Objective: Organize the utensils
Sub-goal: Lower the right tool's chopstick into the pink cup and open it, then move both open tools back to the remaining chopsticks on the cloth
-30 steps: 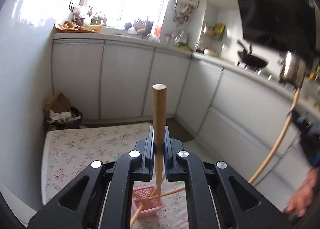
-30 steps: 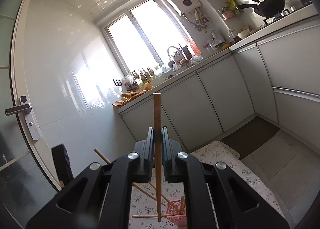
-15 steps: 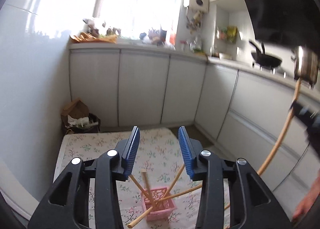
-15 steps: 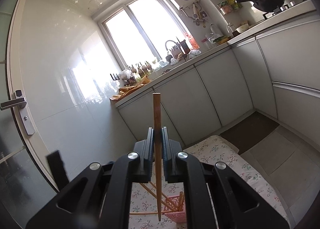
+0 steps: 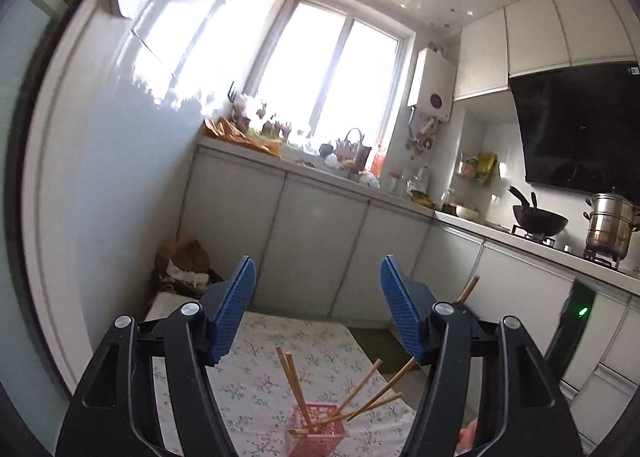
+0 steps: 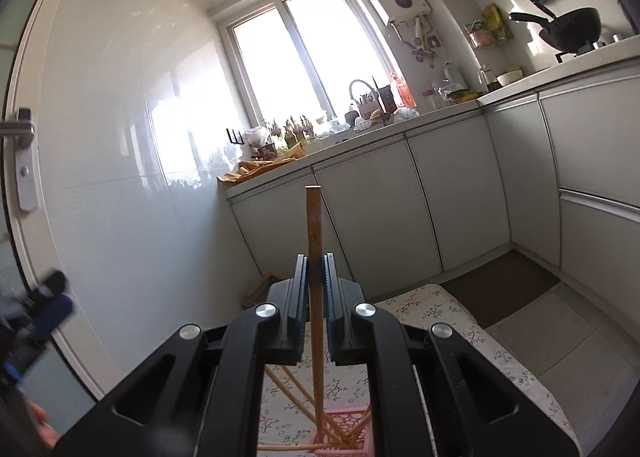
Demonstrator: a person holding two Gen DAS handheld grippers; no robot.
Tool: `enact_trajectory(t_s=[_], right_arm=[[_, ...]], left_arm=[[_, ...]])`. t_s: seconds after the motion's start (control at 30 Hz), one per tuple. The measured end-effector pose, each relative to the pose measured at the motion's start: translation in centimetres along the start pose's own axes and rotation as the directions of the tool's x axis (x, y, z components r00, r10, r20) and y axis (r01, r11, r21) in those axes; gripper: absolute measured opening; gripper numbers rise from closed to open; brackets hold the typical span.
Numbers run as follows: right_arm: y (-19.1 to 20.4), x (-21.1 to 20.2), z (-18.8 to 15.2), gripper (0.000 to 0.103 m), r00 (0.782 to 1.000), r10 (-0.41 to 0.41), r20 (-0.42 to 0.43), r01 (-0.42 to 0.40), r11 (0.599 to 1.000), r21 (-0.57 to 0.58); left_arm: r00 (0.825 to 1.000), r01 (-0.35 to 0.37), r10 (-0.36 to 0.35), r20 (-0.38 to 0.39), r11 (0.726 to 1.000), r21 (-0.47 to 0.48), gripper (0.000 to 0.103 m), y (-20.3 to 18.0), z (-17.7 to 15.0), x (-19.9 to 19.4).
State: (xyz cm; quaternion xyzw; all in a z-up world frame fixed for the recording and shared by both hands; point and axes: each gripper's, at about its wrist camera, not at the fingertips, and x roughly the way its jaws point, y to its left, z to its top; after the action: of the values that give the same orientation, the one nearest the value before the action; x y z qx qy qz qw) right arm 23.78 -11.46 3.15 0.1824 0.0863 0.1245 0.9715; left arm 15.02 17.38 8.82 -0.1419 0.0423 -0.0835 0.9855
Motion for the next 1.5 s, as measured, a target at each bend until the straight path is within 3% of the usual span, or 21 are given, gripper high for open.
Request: enact_trajectory(t_s=[0.27, 0.43, 0.57, 0.67, 0.73, 0.83, 0.97, 1.07, 1.1, 1.17, 1.2, 1.27, 1.3, 1.4, 1.43, 1.47, 1.5], right_arm=[[0.1, 3.6, -5.2, 0.011, 0.999, -0.018, -0.034, 0.016, 0.998, -0.064], [0.7, -1.2, -2.3, 0.043, 0.998, 0.011, 0.058, -0.008, 0.998, -0.062], [0.9, -5.6, 0.3, 0.051, 0.993, 0.012, 0.121, -0.005, 0.999, -0.054], [0.4, -8.4, 0.9, 0.071, 0.986, -0.011, 0.165, 0.018, 0.999, -0.046], [0.2, -9.8, 1.2, 0.085, 0.982, -0.027, 0.189, 0.036, 0.998, -0.046], [-0.6, -12.0, 1.2, 0.097, 0.974, -0.067, 0.214, 0.077, 0.996, -0.041], [-1.4, -14.2, 0.9, 0.097, 0.972, -0.138, 0.189, 0.157, 0.983, -0.090], [-3.1, -16.0, -0.4, 0.097, 0.970, -0.199, 0.139, 0.216, 0.968, -0.124], [-3.9, -16.6, -1.0, 0.097, 0.967, -0.228, 0.114, 0.242, 0.962, -0.128], [-5.9, -17.5, -2.5, 0.097, 0.960, -0.275, 0.060, 0.280, 0.953, -0.116], [-7.5, -18.2, -3.6, 0.097, 0.952, -0.307, 0.010, 0.306, 0.947, -0.097], [-10.3, -19.2, -5.6, 0.097, 0.931, -0.358, -0.076, 0.355, 0.933, -0.054], [-12.2, -19.8, -7.0, 0.097, 0.910, -0.394, -0.132, 0.395, 0.919, -0.018], [-16.4, -21.2, -10.4, 0.097, 0.859, -0.447, -0.250, 0.473, 0.879, 0.052], [-17.7, -21.6, -11.4, 0.097, 0.847, -0.455, -0.274, 0.491, 0.868, 0.079], [-18.8, -22.2, -12.2, 0.097, 0.839, -0.462, -0.287, 0.507, 0.855, 0.105], [-20.2, -22.4, -13.0, 0.097, 0.815, -0.483, -0.320, 0.543, 0.830, 0.131]], left_arm=[[0.999, -0.032, 0.032, 0.014, 0.999, -0.026, 0.068, 1.9, 0.6, -0.9], [0.998, -0.039, 0.040, 0.052, 0.999, -0.028, 0.074, 2.1, 1.3, -2.1], [0.999, -0.027, 0.028, 0.033, 0.999, -0.020, 0.081, 1.2, 1.0, -2.0], [0.999, -0.023, 0.023, 0.032, 1.000, 0.012, 0.085, -0.3, 0.7, -2.2], [0.999, -0.031, 0.029, 0.045, 0.998, 0.045, 0.094, -1.5, 0.4, -2.5], [0.999, -0.021, 0.017, 0.049, 0.996, 0.084, 0.096, -3.1, 0.0, -3.0], [1.000, 0.015, -0.016, 0.004, 0.993, 0.118, 0.096, -5.1, -0.8, -2.6], [0.994, 0.064, -0.049, -0.099, 0.985, 0.159, 0.096, -6.6, -1.6, -1.2], [0.986, 0.091, -0.064, -0.152, 0.979, 0.183, 0.096, -7.2, -2.1, -0.5], [0.954, 0.177, -0.107, -0.281, 0.955, 0.238, 0.096, -9.1, -3.8, 1.1], [0.944, 0.203, -0.121, -0.307, 0.946, 0.251, 0.096, -9.7, -4.6, 1.3], [0.917, 0.259, -0.142, -0.373, 0.922, 0.287, 0.096, -11.4, -6.6, 2.3], [0.897, 0.289, -0.148, -0.416, 0.909, 0.299, 0.096, -12.1, -7.7, 2.9], [0.794, 0.394, -0.118, -0.596, 0.847, 0.357, 0.096, -14.4, -12.7, 5.6], [0.746, 0.435, -0.087, -0.660, 0.814, 0.385, 0.096, -15.2, -15.0, 6.7], [0.711, 0.463, -0.058, -0.700, 0.789, 0.404, 0.096, -15.5, -17.2, 7.6], [0.669, 0.488, -0.026, -0.743, 0.769, 0.413, 0.096, -15.7, -19.2, 8.5]])
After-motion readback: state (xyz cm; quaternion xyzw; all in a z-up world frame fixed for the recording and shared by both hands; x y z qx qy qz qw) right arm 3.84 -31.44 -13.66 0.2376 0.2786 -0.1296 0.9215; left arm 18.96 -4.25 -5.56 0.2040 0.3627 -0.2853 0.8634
